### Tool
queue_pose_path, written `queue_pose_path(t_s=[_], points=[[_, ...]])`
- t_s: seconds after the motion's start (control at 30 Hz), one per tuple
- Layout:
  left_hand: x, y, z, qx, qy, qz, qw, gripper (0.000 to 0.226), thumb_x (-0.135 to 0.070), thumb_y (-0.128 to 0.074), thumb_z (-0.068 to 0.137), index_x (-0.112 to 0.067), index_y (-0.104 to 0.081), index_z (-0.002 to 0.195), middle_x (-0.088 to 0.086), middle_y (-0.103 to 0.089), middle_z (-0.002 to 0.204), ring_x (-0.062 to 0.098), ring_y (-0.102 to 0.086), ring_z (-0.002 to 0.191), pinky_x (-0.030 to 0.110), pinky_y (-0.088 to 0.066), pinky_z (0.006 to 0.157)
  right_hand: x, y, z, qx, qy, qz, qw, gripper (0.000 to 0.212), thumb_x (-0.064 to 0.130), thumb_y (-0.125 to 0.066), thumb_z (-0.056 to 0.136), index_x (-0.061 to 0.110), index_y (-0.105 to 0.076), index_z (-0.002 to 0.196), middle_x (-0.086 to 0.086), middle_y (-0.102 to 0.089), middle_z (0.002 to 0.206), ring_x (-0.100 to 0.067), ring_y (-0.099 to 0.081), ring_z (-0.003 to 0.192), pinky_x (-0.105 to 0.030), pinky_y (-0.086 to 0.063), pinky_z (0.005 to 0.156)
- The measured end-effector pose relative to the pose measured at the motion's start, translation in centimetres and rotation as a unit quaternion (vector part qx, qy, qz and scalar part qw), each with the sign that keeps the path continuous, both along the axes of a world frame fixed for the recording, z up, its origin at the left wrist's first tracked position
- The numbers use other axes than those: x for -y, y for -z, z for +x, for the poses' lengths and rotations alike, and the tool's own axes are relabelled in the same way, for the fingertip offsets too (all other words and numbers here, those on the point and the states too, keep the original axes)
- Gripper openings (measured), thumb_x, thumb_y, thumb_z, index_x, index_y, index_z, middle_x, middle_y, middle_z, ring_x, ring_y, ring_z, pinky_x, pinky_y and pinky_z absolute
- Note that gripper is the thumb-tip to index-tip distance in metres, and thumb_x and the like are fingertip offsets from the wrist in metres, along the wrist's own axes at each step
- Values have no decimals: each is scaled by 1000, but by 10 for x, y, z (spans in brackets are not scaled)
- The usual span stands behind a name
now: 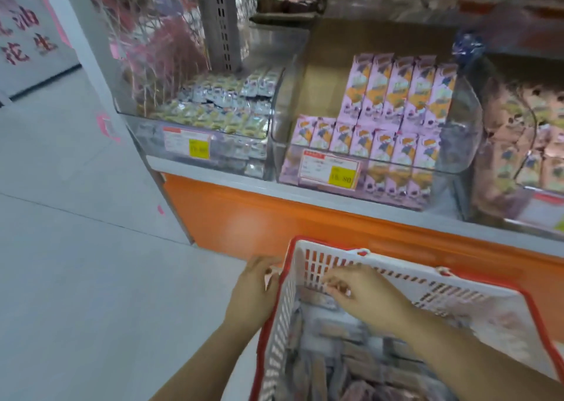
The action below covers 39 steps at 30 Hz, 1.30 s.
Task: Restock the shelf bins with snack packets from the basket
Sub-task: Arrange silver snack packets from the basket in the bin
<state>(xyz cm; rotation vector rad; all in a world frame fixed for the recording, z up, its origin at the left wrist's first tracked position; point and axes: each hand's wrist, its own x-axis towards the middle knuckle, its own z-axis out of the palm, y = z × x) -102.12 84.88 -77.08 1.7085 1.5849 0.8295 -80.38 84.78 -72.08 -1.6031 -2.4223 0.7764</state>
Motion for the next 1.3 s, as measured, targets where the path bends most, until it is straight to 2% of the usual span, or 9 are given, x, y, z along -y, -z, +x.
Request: queue_pose_path(t_s=[0.17,0.3,0.37,0.5,0.67,0.97,1.07,1.17,1.3], points=[[11,19,17,76,-66,-52,993,23,-19,-47,98,-22,-60,116,-12,-63,110,-2,-60,95,5,-42,79,3,68,31,82,46,-159,983,29,25,-53,95,21,-60,124,3,-64,123,-11,-60,108,-21,-45,90],[10,21,19,86,-87,-57,991,21,-23,-49,96,-24,-63,113,-13,-66,106,-1,-63,89,29,-52,83,4,107,31,130,50,-232,963,26,28,-49,96,16,-64,114,-7,-64,115,-23,-58,106,-32,-46,92],[11,21,18,82,-92,-62,990,20,-23,-50,96,-25,-63,111,-15,-66,104,0,-63,87,31,-53,82,9,124,27,149,31,-242,958,27,28,-46,96,18,-63,113,-9,-61,117,-27,-56,108,-35,-46,90],[12,21,18,84,-103,-76,988,18,-27,-50,96,-29,-64,108,-18,-66,101,1,-63,85,29,-53,78,19,159,23,219,-32,-232,947,51,8,-46,94,24,-40,142,-10,-38,139,-31,-39,127,-37,-39,98],[13,21,20,91,-108,-94,985,15,-30,-50,96,-32,-63,103,-19,-66,97,1,-64,83,29,-54,75,22,178,24,290,-96,-214,928,38,11,-49,93,7,-49,131,-11,-38,136,-30,-37,125,-40,-37,102],[13,19,18,49,-94,-91,990,22,-31,-47,97,-30,-60,114,-19,-65,104,0,-62,86,32,-53,80,-9,71,14,0,45,-222,974,28,23,-67,87,21,-59,114,8,-54,104,-12,-54,93,-23,-40,73],[13,11,18,35,-81,-99,991,24,-30,-45,98,-30,-59,118,-14,-64,110,3,-61,88,33,-52,81,-7,23,9,-91,87,-262,957,21,16,-69,86,26,-51,94,12,-48,84,-10,-50,77,-26,-41,70],[15,-4,17,15,-78,-98,992,22,-22,-48,97,-24,-63,114,-8,-56,116,4,-57,87,22,-42,77,-1,-24,5,-164,115,-320,926,24,11,-66,88,20,-46,97,-1,-51,82,-6,-44,54,-23,-37,56],[27,-47,13,53,-75,-56,994,16,-20,-48,97,-23,-64,98,-11,-59,103,2,-55,86,9,-37,69,15,-67,-7,-343,200,-363,843,29,3,-61,89,17,-47,110,-15,-59,113,-17,-58,79,-30,-47,68]])
